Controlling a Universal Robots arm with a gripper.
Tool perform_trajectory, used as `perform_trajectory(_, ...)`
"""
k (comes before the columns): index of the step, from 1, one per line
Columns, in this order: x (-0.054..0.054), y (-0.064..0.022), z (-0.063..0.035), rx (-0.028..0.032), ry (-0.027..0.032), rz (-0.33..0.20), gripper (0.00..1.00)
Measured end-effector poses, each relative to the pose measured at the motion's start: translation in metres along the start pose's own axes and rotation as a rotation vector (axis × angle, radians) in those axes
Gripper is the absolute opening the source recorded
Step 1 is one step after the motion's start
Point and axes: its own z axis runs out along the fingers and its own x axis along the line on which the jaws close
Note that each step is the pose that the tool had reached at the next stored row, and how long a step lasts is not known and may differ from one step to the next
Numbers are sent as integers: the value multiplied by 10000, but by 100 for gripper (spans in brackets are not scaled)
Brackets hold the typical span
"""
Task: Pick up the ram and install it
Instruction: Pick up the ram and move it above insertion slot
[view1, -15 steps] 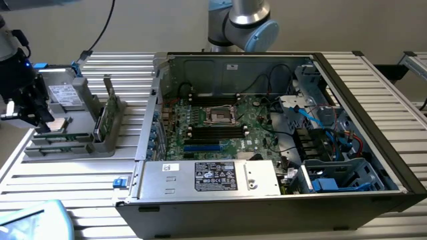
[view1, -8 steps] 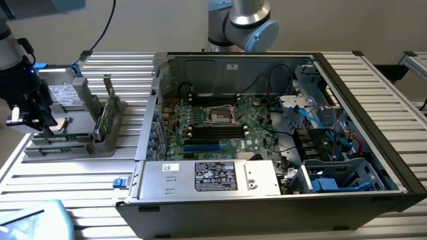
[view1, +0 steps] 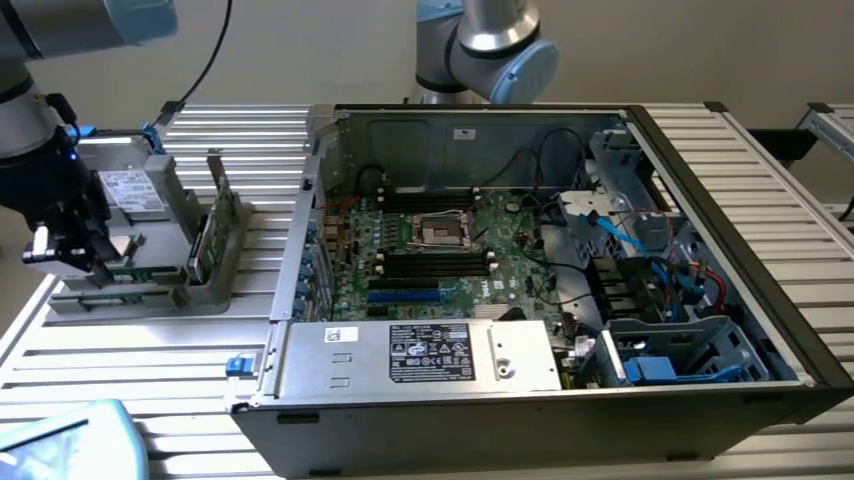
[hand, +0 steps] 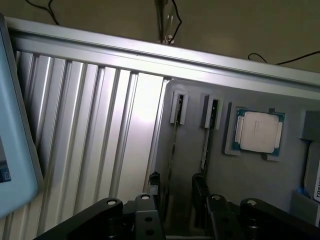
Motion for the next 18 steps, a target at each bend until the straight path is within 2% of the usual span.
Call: perform_trajectory(18, 3, -13, 326, -2, 0, 0, 39)
